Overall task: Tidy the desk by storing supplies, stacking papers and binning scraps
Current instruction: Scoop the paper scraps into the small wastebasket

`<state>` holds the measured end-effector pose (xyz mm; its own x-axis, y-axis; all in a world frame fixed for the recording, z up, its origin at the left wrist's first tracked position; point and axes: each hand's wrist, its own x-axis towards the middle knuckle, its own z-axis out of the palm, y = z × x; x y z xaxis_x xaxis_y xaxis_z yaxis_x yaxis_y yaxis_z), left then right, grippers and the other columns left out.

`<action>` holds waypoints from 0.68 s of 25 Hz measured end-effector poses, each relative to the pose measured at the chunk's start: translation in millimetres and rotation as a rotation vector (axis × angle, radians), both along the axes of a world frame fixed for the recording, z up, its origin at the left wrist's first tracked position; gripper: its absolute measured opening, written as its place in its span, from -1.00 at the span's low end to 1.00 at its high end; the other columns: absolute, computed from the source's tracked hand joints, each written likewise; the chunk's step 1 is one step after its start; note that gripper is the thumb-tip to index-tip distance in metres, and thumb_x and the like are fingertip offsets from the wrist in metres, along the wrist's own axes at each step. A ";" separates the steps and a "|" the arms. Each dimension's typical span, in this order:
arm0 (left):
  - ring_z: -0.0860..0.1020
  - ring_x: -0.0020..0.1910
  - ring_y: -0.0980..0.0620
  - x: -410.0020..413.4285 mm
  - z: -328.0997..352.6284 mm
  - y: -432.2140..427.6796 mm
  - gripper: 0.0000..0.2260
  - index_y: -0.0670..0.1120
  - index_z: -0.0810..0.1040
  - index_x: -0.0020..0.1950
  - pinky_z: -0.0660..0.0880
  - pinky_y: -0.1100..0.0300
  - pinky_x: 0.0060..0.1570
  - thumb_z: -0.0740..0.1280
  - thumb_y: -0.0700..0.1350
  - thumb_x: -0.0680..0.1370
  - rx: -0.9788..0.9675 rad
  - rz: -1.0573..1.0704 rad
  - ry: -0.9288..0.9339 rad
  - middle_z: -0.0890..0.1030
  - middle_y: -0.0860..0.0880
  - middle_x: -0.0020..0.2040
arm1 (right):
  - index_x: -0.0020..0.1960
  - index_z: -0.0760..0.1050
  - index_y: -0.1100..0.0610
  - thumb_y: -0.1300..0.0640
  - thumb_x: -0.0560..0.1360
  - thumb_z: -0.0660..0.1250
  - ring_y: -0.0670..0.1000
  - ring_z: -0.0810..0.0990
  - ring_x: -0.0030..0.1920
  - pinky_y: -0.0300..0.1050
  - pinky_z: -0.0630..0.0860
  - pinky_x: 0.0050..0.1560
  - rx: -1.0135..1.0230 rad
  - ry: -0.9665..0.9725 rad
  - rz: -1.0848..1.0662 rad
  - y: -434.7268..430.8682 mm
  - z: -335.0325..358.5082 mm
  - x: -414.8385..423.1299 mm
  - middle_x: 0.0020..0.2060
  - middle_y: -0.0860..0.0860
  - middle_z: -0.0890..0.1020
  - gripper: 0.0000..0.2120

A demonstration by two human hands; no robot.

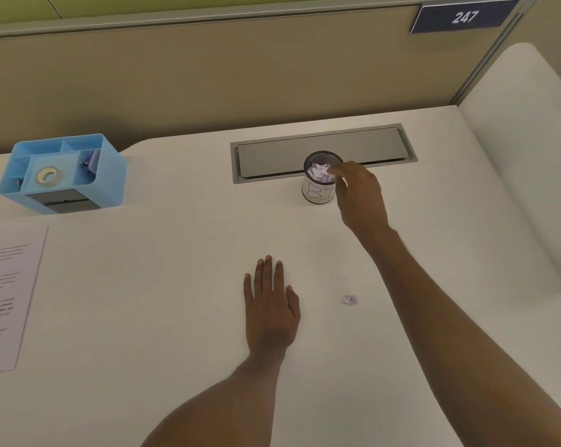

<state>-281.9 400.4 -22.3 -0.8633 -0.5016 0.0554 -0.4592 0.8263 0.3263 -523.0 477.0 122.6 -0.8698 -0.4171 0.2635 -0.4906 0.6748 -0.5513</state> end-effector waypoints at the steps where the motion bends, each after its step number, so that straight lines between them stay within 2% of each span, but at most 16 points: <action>1: 0.11 0.73 -0.08 0.2 0.1 0.1 -0.48 -0.11 0.28 0.68 0.08 -0.17 0.69 0.06 0.00 0.72 -0.003 -0.001 -0.002 0.20 -0.11 0.73 | 0.19 0.62 0.17 0.30 0.56 0.32 0.11 0.63 0.04 -0.04 0.53 0.13 -0.060 -0.020 -0.011 11.8 -9.9 18.4 0.08 0.09 0.68 -0.75; 3: 0.11 0.73 -0.07 0.4 0.0 0.2 -0.49 -0.12 0.28 0.68 0.06 -0.17 0.69 0.07 -0.01 0.73 -0.002 -0.001 0.001 0.20 -0.11 0.73 | 0.16 0.61 0.20 0.26 0.54 0.40 0.08 0.62 -0.07 0.07 0.57 0.07 -0.105 -0.138 -0.006 36.6 -35.9 57.8 0.02 0.10 0.66 -0.80; 5: 0.11 0.73 -0.07 0.7 0.4 0.6 -0.49 -0.12 0.28 0.68 0.06 -0.17 0.69 0.09 -0.02 0.73 0.001 0.000 0.006 0.21 -0.11 0.72 | 0.17 0.60 0.20 0.19 0.51 0.46 0.00 0.58 -0.12 0.04 0.59 0.03 -0.065 -0.281 -0.053 62.7 -61.5 93.5 0.00 0.07 0.63 -0.76; 7: 0.12 0.73 -0.08 1.1 0.3 0.7 -0.49 -0.13 0.29 0.68 0.07 -0.18 0.69 0.10 -0.02 0.72 -0.003 0.003 0.007 0.22 -0.11 0.72 | 0.18 0.59 0.19 0.12 0.49 0.51 -0.05 0.55 -0.11 -0.03 0.59 0.03 0.005 -0.342 -0.114 85.5 -79.2 121.6 0.01 0.04 0.60 -0.69; 10: 0.13 0.73 -0.08 0.8 0.5 0.6 -0.49 -0.13 0.29 0.67 0.08 -0.19 0.69 0.09 -0.02 0.72 0.000 0.005 0.007 0.22 -0.11 0.72 | 0.22 0.55 0.15 0.06 0.45 0.54 -0.01 0.55 -0.02 -0.07 0.57 0.05 0.073 -0.418 -0.213 108.4 -91.4 153.9 0.05 0.01 0.55 -0.60; 13: 0.13 0.72 -0.09 0.3 0.6 0.5 -0.49 -0.13 0.29 0.67 0.08 -0.19 0.68 0.08 -0.01 0.72 -0.010 0.005 0.008 0.23 -0.11 0.72 | 0.21 0.53 0.13 0.13 0.45 0.53 0.04 0.56 0.03 -0.07 0.55 0.05 0.080 -0.461 -0.295 111.2 -96.4 174.4 0.05 -0.02 0.50 -0.62; 17: 0.13 0.72 -0.09 1.2 1.6 0.6 -0.49 -0.12 0.29 0.67 0.08 -0.18 0.69 0.07 0.00 0.73 -0.014 0.006 0.016 0.23 -0.12 0.72 | 0.11 0.53 0.17 0.31 0.51 0.41 0.05 0.58 -0.06 -0.21 0.41 -0.09 -0.008 -0.411 -0.338 93.0 -91.7 171.6 -0.04 0.01 0.52 -0.81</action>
<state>-280.7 401.1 -20.6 -0.8594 -0.5055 0.0765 -0.4585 0.8283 0.3219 -351.4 570.0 30.9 -0.9876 -0.0954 -0.1248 0.0105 0.7526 -0.6584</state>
